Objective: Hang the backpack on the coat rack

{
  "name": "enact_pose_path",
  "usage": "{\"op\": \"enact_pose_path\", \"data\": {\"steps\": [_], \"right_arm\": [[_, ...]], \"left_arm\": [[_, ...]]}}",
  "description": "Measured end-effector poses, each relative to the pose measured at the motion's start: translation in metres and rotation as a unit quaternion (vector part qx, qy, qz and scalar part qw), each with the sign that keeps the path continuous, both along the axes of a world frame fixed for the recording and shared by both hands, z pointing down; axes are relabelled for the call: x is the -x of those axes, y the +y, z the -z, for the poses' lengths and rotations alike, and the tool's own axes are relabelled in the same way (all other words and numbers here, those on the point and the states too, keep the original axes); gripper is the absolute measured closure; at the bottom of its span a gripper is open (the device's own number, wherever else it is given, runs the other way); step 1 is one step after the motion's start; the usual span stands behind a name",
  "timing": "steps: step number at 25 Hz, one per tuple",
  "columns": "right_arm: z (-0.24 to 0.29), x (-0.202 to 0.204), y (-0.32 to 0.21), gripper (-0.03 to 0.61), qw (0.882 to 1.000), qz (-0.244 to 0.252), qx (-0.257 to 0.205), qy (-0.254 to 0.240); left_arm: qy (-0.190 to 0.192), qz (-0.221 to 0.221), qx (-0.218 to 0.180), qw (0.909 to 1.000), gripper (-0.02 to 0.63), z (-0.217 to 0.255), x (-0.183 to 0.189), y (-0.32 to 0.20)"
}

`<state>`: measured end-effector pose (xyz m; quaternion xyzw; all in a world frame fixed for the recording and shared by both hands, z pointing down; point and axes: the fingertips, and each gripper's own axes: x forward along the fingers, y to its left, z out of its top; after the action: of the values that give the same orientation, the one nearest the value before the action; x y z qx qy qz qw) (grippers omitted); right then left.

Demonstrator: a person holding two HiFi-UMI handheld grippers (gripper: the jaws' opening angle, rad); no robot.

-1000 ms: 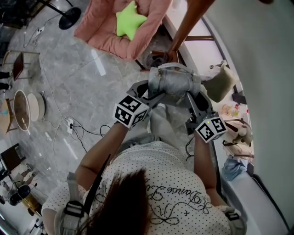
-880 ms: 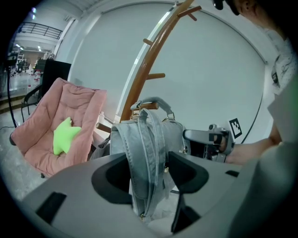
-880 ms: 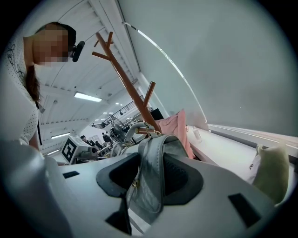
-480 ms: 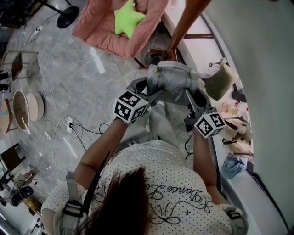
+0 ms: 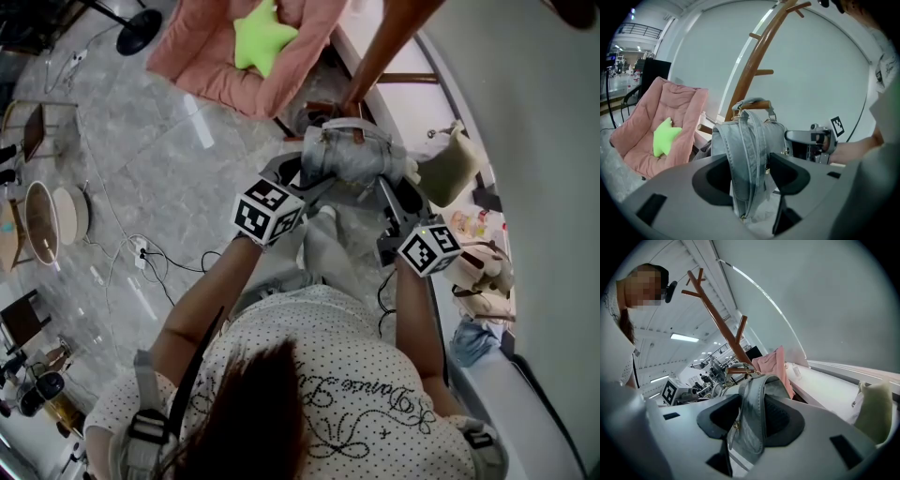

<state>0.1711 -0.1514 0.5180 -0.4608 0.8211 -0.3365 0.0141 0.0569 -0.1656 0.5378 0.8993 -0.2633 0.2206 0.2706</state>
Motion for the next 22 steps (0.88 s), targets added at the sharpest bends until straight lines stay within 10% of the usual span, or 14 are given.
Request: {"op": "enact_pose_path", "data": {"steps": [22], "right_arm": [[-0.037, 0.000, -0.034, 0.410, 0.999, 0.022, 0.025, 0.015]], "left_arm": [[-0.031, 0.014, 0.008, 0.9994, 0.379, -0.038, 0.000, -0.035]]}}
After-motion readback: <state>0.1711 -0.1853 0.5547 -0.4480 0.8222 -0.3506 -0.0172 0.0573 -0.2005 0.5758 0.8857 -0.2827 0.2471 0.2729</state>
